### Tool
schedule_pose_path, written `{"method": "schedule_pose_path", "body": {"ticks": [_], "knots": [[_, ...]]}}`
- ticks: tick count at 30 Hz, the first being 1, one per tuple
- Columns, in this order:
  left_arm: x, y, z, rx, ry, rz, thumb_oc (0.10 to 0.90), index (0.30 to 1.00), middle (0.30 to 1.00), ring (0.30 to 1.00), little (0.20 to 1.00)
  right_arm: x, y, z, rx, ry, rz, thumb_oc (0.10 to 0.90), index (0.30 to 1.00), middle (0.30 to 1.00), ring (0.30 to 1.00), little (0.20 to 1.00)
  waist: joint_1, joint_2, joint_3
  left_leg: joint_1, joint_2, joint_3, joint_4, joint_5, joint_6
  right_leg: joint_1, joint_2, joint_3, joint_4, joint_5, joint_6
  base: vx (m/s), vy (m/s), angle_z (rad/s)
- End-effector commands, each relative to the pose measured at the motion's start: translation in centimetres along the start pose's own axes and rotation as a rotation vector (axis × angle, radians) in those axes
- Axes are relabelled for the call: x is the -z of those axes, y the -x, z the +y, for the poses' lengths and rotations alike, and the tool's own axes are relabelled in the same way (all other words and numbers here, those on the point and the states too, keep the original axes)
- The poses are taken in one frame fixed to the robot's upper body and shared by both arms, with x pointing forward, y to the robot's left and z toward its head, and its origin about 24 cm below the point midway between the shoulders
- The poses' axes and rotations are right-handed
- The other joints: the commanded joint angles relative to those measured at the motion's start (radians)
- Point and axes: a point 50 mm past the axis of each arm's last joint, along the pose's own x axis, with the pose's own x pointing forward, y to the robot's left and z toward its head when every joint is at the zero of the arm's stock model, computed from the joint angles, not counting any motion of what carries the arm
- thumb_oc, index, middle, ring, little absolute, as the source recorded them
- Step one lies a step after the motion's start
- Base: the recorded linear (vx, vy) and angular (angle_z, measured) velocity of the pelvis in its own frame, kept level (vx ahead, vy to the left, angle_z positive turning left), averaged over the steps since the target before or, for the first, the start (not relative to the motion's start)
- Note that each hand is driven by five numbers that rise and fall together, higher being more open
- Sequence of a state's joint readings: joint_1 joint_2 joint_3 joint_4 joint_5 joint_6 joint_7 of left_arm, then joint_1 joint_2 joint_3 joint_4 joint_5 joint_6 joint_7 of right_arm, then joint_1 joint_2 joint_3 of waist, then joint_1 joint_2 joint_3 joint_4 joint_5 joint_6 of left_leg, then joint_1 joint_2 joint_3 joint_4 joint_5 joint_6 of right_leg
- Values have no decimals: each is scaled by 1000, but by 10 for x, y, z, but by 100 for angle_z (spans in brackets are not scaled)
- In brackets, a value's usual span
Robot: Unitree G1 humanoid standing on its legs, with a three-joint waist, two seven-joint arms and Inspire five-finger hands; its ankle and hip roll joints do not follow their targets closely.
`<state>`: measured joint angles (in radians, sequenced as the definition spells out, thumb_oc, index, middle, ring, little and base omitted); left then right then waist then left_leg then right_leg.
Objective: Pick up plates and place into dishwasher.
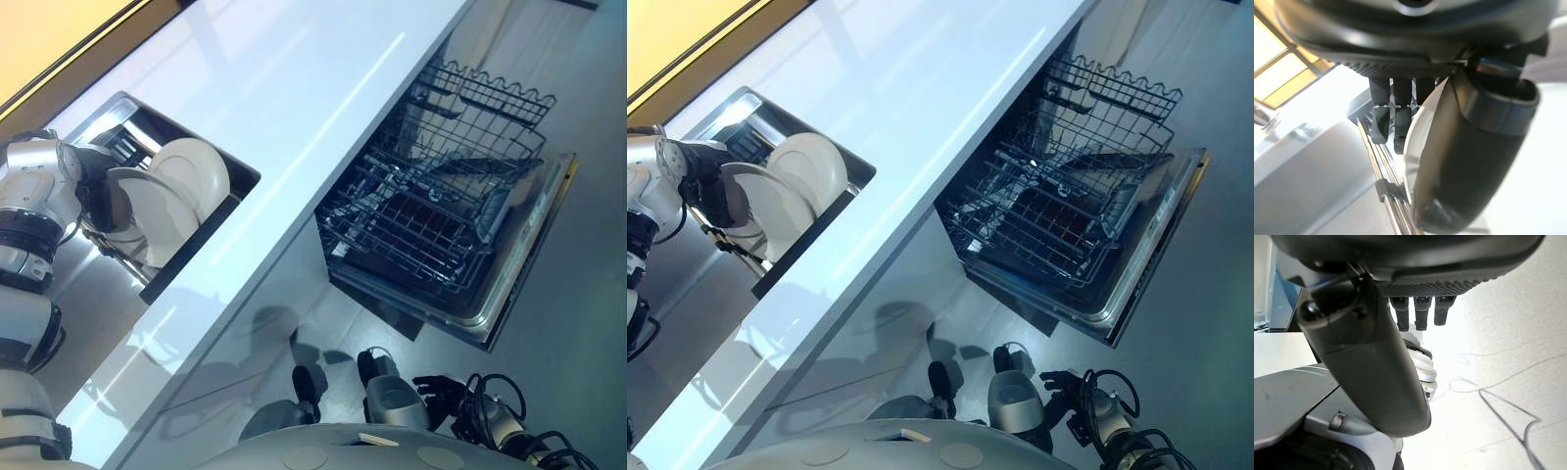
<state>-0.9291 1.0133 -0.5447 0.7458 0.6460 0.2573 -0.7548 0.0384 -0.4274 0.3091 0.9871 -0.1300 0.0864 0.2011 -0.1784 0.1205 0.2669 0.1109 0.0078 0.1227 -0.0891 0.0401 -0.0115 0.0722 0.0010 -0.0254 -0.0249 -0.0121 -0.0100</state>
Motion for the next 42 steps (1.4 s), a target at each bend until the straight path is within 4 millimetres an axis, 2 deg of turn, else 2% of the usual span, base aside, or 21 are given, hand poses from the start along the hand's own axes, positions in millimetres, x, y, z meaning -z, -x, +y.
{"method": "schedule_pose_path", "body": {"ticks": [1, 9, 13, 16, 19, 23, 25, 28, 30, 31, 33, 37, 42], "knots": [[43, 19, 15, -55, -19, 138, 100, 300, 300, 300, 200, 7, 3, 1, 6, -58, -17, 800, 900, 900, 900, 900, 17, -4, -87, -53, -103, -13, 107, -124, 45, -49, 12, 0, 87, -70, 107, -62, 7, 17], [52, 32, 29, -140, -22, 120, 100, 300, 300, 300, 200, 7, 2, 2, 1, -62, -22, 800, 900, 900, 900, 900, 41, -9, -108, -32, -105, -28, 80, -118, 41, -25, 10, -15, 64, -65, 110, -71, 11, 12], [56, 45, 50, -383, 27, 81, 100, 300, 300, 300, 200, 4, 1, 4, -6, -61, -30, 800, 900, 900, 900, 900, 52, -15, -121, -22, -106, -34, 67, -116, 38, -15, 9, -20, 53, -62, 111, -63, 6, 5], [56, 63, 74, -658, 159, -9, 100, 300, 300, 300, 200, 4, 0, 9, -17, -55, -32, 800, 900, 900, 900, 900, 57, -24, -131, -16, -105, -32, 58, -114, 36, -9, 9, -20, 47, -61, 111, -49, 2, 4], [45, 85, 96, -918, 300, -159, 100, 300, 300, 300, 200, 7, -1, 14, -29, -47, -28, 800, 900, 900, 900, 900, 58, -31, -141, -7, -102, -25, 48, -114, 34, -2, 11, -20, 38, -58, 109, -25, -1, 6], [30, 105, 106, -1131, 565, -391, 100, 300, 300, 300, 200, 4, -2, 20, -38, -34, -53, 800, 900, 900, 900, 900, 64, -41, -149, 4, -94, -9, 35, -112, 28, 4, 10, -27, 32, -57, 108, -20, 10, 3], [22, 108, 101, -1194, 713, -496, 100, 300, 300, 300, 200, 0, -2, 22, -30, -36, -83, 800, 900, 900, 900, 900, 68, -48, -150, 11, -87, 8, 27, -111, 25, 8, 7, -41, 29, -59, 107, -32, 24, 3], [10, 108, 81, -1249, 841, -614, 100, 300, 300, 300, 200, -10, -1, 25, -21, -54, -142, 800, 900, 900, 900, 900, 73, -60, -152, 23, -80, 26, 18, -113, 20, 16, 1, -60, 25, -59, 107, 0, 0, 0], [4, 106, 68, -1263, 855, -648, 100, 300, 300, 300, 200, -19, -1, 26, -9, -61, -192, 800, 900, 900, 900, 900, 73, -65, -153, 28, -78, 29, 17, -115, 19, 19, -1, -62, 26, -61, 106, -9, 8, -2], [-1, 105, 57, -1272, 865, -677, 100, 300, 300, 300, 200, -29, 1, 24, 20, -78, -259, 800, 900, 900, 900, 900, 73, -71, -156, 31, -77, 29, 16, -116, 20, 19, -1, -61, 28, -63, 106, -34, 20, -1], [-3, 105, 50, -1274, 868, -685, 100, 300, 300, 300, 200, -39, 4, 20, 50, -89, -315, 800, 900, 900, 900, 900, 71, -73, -157, 32, -77, 28, 16, -117, 21, 18, -1, -58, 31, -65, 106, -16, 7, 0], [-6, 105, 32, -1301, 878, -729, 100, 300, 300, 300, 200, -74, 20, 5, 122, -218, -496, 800, 900, 900, 900, 900, 60, -81, -158, 35, -76, 31, 16, -118, 24, 15, -2, -54, 40, -66, 105, -37, 13, -1], [-11, 108, 12, -1326, 860, -778, 100, 300, 300, 300, 200, -112, 53, -13, 215, -413, -777, 800, 900, 900, 900, 900, 40, -83, -161, 41, -77, 36, 14, -120, 32, 9, -3, -43, 50, -67, 109, -55, 32, -7]]}}
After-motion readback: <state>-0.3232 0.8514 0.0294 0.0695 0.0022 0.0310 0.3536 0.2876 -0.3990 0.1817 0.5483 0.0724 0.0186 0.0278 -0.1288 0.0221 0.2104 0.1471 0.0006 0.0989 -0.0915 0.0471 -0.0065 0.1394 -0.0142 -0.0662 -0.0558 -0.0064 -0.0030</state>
